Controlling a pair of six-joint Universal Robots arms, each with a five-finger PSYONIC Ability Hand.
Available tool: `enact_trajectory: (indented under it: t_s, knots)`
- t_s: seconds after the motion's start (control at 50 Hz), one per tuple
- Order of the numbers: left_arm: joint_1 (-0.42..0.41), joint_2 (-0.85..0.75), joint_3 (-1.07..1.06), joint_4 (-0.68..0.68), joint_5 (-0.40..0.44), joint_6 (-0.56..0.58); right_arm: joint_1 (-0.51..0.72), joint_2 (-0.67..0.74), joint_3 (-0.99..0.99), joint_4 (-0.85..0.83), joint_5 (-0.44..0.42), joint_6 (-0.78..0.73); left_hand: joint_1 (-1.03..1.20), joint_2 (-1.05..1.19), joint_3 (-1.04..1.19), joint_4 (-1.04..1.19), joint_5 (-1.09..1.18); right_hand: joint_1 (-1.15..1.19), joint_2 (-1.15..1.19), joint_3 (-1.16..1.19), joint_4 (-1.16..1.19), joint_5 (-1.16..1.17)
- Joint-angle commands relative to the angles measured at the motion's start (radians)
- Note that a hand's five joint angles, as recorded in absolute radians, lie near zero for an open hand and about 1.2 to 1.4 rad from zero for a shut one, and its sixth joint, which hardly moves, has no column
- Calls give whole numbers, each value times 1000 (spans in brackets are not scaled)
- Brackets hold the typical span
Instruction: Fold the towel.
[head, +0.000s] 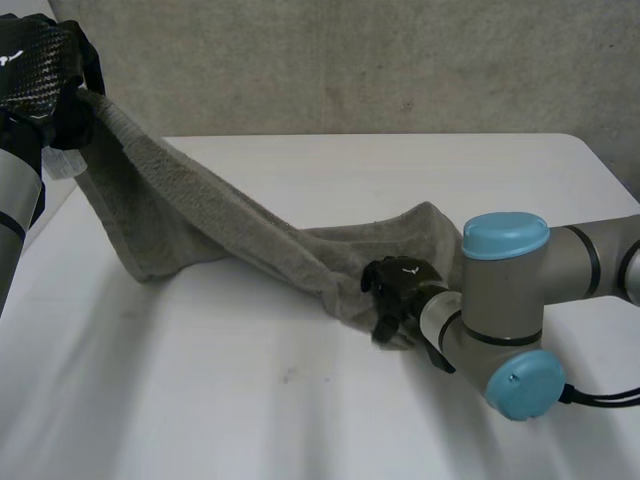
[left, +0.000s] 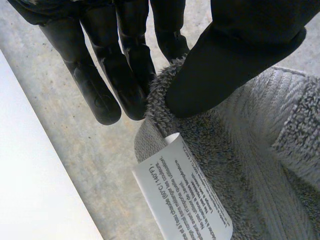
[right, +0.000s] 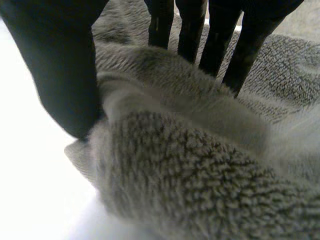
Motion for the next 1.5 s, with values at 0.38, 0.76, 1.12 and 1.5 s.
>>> enact_trajectory:
  t_s: [0.38, 0.76, 1.12, 1.5]
  knots:
    - [15, -1, 4, -67, 0, 3, -187, -456, -82, 321, -66, -448, 214, 180, 181, 179, 190, 868, 781, 792, 793, 806]
    - [0, -182, -48, -241, 13, 11, -255, -370, -73, 665, -93, -757, 214, 180, 181, 179, 190, 868, 781, 792, 793, 806]
    - [-31, -442, 646, -46, -36, -31, -224, -261, -441, -99, 55, -590, 214, 180, 181, 179, 190, 868, 781, 792, 793, 806]
    - [-21, -438, 276, 9, -46, -89, -253, -208, -336, 417, -109, -637, 214, 180, 181, 179, 190, 868, 781, 792, 793, 806]
